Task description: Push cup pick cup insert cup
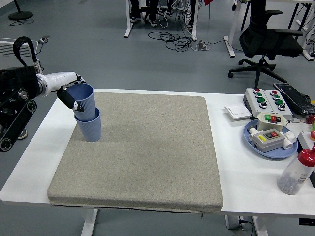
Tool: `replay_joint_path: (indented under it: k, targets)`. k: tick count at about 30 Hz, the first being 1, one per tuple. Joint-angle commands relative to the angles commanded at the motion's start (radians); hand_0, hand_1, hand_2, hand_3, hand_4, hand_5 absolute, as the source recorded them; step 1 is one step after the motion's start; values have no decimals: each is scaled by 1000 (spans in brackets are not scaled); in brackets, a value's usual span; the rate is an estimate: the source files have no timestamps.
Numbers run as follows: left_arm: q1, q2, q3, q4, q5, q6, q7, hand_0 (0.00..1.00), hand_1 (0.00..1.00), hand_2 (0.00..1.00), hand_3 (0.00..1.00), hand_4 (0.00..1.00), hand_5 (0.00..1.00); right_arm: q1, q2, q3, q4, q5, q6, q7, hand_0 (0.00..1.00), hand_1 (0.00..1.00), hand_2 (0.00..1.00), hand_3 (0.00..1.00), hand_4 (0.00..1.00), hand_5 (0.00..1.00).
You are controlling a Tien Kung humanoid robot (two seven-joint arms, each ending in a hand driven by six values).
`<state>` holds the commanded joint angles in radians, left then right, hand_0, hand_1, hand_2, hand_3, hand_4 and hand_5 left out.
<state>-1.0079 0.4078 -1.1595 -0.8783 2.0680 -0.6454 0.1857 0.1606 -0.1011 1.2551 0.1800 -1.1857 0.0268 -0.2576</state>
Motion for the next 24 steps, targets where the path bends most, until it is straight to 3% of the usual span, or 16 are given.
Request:
replay_joint_path:
  k: [5, 6, 11, 12, 24]
  targets:
    - [2, -3, -1, 17, 16, 0, -11, 493, 717, 858, 846, 820, 313, 1, 0, 0, 0, -1, 0, 0, 726, 663, 670, 590, 105, 545]
    - [2, -3, -1, 18, 17, 0, -11, 768, 903, 998, 993, 984, 514, 1, 0, 0, 0, -1, 0, 0, 726, 663, 670, 590, 104, 543]
    - [3, -5, 1, 31, 28, 3, -29, 768, 903, 998, 993, 984, 514, 1, 0, 3, 0, -5, 1, 0, 726, 663, 670, 590, 104, 543]
    - [3, -6, -1, 34, 30, 10, -33, 842, 950, 998, 998, 998, 556, 1, 1, 3, 0, -6, 1, 0, 726, 662, 670, 590, 104, 542]
    - [7, -8, -23, 49, 40, 60, -58, 886, 980, 998, 998, 998, 585, 3, 1, 6, 0, -8, 2, 2, 726, 663, 670, 590, 103, 541]
